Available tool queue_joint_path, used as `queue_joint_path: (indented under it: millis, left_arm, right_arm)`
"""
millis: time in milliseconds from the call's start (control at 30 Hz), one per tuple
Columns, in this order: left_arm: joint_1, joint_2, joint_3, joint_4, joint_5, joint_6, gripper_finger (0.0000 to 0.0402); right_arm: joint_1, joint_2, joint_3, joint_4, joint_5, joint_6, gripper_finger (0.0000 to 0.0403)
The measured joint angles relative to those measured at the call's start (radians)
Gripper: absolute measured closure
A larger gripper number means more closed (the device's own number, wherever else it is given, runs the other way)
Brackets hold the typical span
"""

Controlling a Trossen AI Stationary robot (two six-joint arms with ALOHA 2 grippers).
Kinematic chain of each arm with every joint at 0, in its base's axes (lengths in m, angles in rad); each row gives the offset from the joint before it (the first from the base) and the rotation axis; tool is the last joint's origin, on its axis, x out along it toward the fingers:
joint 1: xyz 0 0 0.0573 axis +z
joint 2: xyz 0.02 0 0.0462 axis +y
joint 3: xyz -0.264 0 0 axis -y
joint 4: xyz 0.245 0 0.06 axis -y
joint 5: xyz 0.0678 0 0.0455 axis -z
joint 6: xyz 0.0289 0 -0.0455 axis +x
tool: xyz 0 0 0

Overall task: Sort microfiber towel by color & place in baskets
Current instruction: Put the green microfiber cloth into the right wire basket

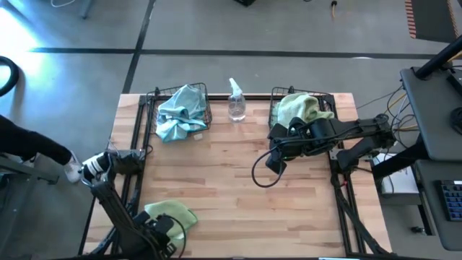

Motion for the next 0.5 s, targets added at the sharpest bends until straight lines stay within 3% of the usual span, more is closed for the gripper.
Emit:
queue_joint_path:
  millis: [267, 500]
  left_arm:
    - [0.018, 0.066, -0.025, -0.002, -0.001, 0.0, 0.0219]
    - [0.028, 0.113, -0.048, 0.004, -0.002, 0.001, 0.0216]
  right_arm:
    - [0.0, 0.0, 0.0, 0.0, -0.001, 0.0, 0.0321]
    - [0.0, 0.0, 0.0, 0.0, -0.009, 0.001, 0.0321]
